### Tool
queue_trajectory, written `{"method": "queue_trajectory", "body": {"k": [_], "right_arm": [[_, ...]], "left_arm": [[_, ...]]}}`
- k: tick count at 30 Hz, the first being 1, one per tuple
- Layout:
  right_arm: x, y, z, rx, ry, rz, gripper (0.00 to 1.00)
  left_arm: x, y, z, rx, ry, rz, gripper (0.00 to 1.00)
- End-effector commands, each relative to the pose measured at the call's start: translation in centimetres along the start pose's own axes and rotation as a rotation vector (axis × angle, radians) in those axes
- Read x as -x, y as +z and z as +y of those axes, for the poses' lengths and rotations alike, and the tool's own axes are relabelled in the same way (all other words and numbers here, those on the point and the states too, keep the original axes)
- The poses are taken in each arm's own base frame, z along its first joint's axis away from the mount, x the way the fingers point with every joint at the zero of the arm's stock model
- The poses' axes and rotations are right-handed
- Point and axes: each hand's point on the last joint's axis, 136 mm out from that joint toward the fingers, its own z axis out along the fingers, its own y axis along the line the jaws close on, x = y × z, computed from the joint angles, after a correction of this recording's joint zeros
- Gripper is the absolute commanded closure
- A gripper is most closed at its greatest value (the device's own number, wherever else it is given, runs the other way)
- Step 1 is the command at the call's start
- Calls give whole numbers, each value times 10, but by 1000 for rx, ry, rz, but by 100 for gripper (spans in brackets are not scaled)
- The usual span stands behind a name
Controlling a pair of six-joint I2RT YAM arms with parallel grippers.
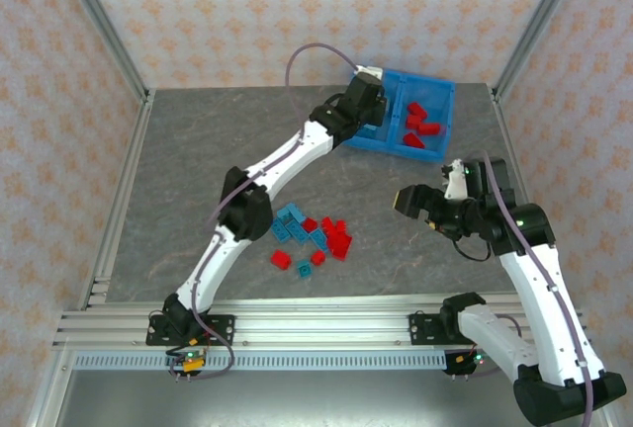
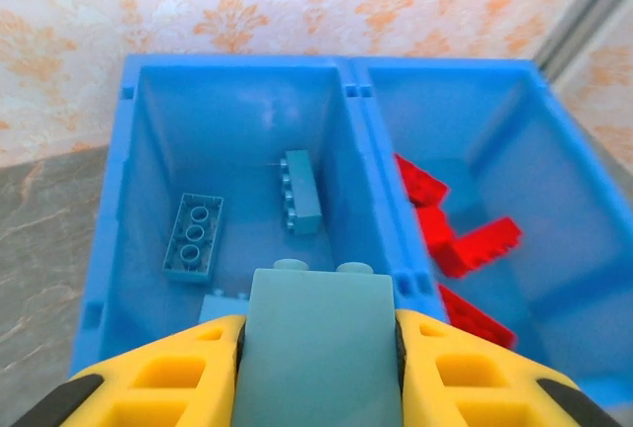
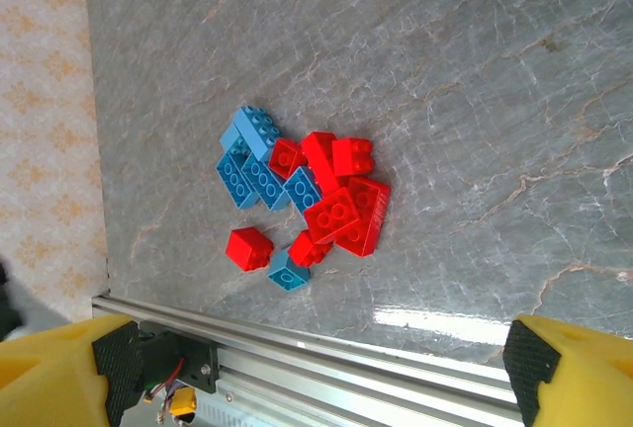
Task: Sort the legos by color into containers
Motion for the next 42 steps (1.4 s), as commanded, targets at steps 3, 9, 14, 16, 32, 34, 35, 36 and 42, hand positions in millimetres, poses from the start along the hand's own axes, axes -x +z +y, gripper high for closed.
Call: {"method": "queue_trajectory", "body": {"k": [3,9,14,16,32,34,35,36,42], "right_arm": [[-1,-8,-3,-25,-6,-33,5],[4,-5,-1,-10,3,-48,4],[13,-1,1,-14,-3,-54,4],[15,2,-1,-29,2,-50,4],[-4,70,3,-122,-78,141,8],[-15,90,10,-124,-126,194,8],[-20,100,10,-134,-149,217,8],[-25,109,11,-144,-177,237,8],[-58,156,14,-237,-371,384,6]], "left_arm": [[9,30,7,-17,-108,-81,65],[25,28,3,-39,-138,-140,34],[49,-8,3,-30,-124,-119,30],[61,-33,2,-34,-128,-97,31],[13,-296,50,-129,213,-198,26],[-16,-322,56,-174,312,-175,24],[-34,-337,58,-215,366,-157,22],[-51,-353,56,-273,435,-140,20],[-160,-430,52,-608,830,-28,5]]}}
